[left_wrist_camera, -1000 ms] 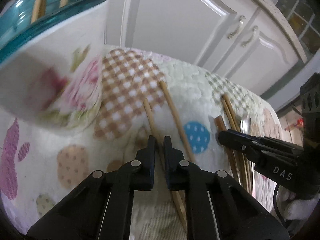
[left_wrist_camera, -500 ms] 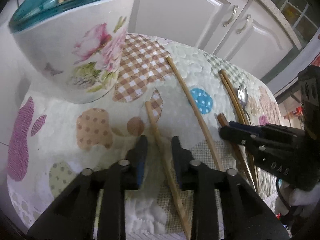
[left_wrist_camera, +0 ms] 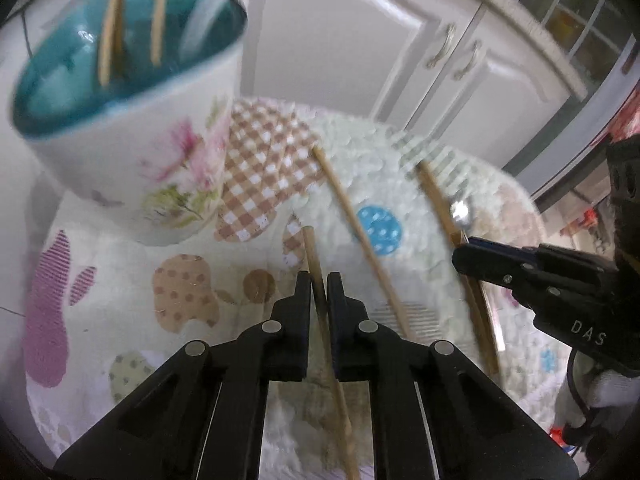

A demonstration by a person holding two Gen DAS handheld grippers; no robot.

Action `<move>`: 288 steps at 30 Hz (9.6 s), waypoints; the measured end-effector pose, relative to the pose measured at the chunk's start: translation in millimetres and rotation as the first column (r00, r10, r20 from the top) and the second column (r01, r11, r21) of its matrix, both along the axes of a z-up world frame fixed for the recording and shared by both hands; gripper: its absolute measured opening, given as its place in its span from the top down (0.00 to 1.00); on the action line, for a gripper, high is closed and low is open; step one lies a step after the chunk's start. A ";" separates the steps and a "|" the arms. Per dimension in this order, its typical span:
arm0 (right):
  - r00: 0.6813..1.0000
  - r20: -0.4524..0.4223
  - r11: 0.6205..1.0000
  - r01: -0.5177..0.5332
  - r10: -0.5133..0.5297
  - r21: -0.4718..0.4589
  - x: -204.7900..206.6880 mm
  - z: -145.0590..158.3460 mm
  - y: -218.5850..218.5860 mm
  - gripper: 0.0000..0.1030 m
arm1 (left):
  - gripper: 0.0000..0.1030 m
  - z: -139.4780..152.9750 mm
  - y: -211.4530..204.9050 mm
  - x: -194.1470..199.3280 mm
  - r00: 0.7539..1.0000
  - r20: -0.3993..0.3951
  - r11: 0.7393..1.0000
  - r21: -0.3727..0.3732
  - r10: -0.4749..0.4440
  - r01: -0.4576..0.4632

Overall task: Organize utensils
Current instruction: 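Lift the chopstick and wooden-handled fork upright toward the holder, then lower the left tool's chopstick into the holder while the right tool lowers the fork, then open both, then move both open tools back over the remaining chopstick and spoon, then close the left tool on a chopstick while the right tool grasps the steel spoon, then lift the chopstick and steel spoon toward the utensil holder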

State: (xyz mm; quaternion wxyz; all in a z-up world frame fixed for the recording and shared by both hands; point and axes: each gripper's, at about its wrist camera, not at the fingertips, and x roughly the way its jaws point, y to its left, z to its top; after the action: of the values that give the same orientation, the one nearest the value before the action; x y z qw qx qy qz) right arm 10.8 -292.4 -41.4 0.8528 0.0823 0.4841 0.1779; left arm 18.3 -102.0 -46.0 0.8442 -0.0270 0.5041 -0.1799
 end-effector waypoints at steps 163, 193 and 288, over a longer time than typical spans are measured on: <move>0.982 0.186 0.992 -0.018 -0.005 0.123 40.6 115.2 63.5 0.63 | 0.64 147.7 124.1 26.6 0.902 0.323 0.957 -0.046 0.287 -0.288; 0.981 0.168 0.995 0.101 -0.098 -0.011 -51.8 79.2 5.1 0.59 | 0.62 101.4 47.4 -43.6 0.941 0.294 0.982 0.044 0.166 -0.186; 0.996 0.069 0.990 0.043 -0.052 0.134 -7.8 10.1 -83.6 0.97 | 0.95 30.0 -9.5 27.8 0.999 0.039 1.000 -0.012 -0.019 0.019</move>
State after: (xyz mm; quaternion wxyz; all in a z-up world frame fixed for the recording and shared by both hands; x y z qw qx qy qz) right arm 3.0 -376.0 -31.4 0.8664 0.1436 0.4380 0.1921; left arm 46.2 -111.5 -16.0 0.8520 -0.0241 0.4865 -0.1917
